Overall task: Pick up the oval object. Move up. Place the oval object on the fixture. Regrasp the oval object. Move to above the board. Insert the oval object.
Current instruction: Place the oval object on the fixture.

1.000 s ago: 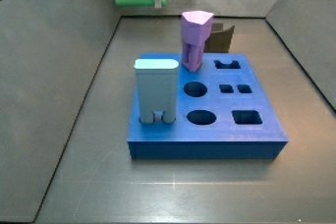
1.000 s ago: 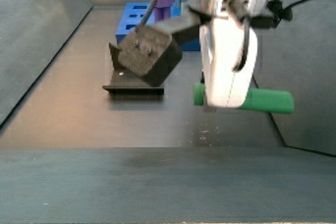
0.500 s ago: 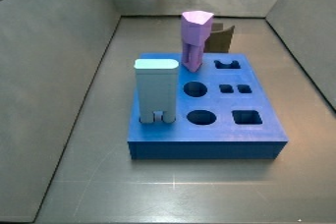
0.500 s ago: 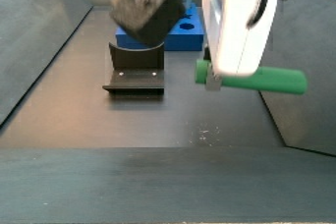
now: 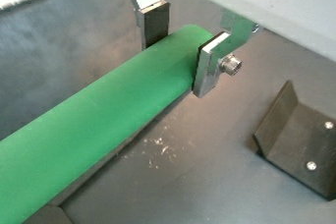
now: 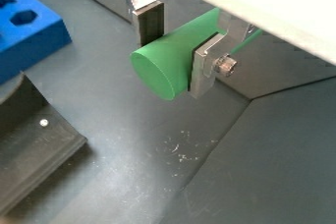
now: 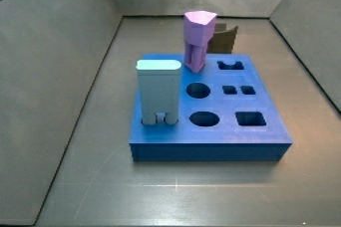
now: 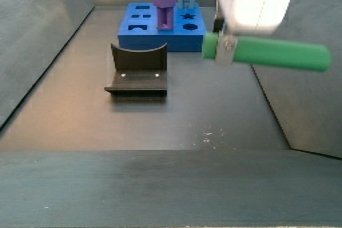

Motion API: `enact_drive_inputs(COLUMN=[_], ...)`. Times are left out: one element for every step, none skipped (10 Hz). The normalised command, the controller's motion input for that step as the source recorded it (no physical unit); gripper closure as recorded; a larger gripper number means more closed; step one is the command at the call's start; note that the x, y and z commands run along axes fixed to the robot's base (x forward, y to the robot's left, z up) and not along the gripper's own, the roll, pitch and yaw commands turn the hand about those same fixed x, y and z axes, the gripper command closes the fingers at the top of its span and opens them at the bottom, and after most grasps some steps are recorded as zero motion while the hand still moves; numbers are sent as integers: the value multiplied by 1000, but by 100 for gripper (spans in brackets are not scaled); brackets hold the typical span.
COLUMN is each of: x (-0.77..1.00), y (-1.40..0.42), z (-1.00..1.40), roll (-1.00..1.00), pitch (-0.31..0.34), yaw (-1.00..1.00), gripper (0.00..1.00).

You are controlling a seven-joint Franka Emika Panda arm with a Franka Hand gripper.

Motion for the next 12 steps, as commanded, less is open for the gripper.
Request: enact_drive_inputs(x=[-6,786,792,822,853,901,965,1000,1000,1000,1000,1000], y=[-6,-1000,-1000,-1000,-1000,-1000,-1000,-924,-834,-698,-622,-477], z=[265,104,71,75,77,73,71,66,61,50,44,35], roll=[83,-69,-69,-71,-74,-75,-76,-77,-79,-81,-82,-86], pitch=[107,58,59,65,71,77,81,90,98,108,113,127], yaw=[19,1000,1000,1000,1000,1000,1000,1000,1000,1000,1000,1000], gripper=[100,100,100,100,100,100,100,100,100,100,100,100])
